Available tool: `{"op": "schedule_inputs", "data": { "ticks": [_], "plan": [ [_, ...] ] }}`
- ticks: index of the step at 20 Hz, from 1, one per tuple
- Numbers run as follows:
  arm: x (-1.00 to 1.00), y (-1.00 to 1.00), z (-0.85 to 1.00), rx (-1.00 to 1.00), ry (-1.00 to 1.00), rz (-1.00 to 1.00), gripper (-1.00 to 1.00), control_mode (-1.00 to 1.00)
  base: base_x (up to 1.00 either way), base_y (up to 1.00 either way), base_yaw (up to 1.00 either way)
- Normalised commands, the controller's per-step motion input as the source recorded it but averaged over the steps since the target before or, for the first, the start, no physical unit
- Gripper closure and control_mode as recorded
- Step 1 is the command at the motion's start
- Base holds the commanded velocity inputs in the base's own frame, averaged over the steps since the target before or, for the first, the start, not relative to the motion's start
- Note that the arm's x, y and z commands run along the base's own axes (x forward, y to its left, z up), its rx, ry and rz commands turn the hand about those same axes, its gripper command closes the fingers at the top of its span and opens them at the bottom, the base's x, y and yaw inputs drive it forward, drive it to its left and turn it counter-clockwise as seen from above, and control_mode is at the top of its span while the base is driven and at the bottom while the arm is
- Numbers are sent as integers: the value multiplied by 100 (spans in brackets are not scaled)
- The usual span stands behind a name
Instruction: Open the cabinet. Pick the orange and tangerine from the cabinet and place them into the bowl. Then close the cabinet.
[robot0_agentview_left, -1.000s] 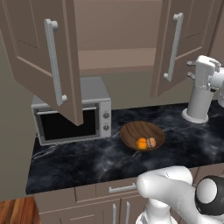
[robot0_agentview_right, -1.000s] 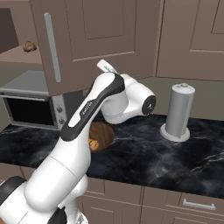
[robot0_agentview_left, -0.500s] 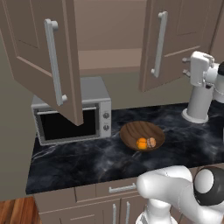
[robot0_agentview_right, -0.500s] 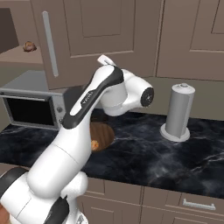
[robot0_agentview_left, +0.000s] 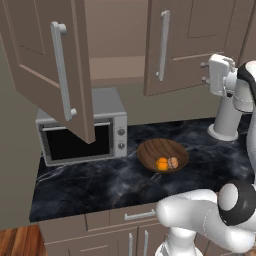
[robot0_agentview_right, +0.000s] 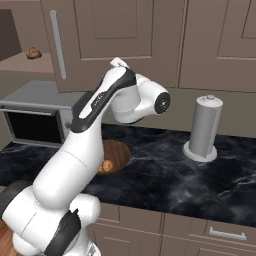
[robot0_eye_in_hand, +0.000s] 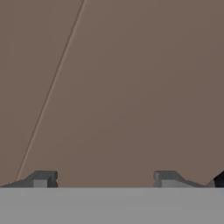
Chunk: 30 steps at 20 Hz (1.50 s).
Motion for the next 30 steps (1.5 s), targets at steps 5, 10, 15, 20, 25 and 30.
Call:
{"op": "schedule_inputs", "data": {
  "ticks": [5,10,15,20,25,30],
  "plan": [
    [52,2,-10,0,0,-5,-100,-100,0,0,0],
    [51,5,-12,0,-1,-4,-100,-100,0,0,0],
    [41,5,-4,0,0,-4,-100,-100,0,0,0],
    [38,7,-12,0,0,-4,-100,-100,0,0,0],
    [3,6,-10,0,0,-6,-100,-100,0,0,0],
    [-42,2,0,0,0,-4,-100,-100,0,0,0]
  ]
}}
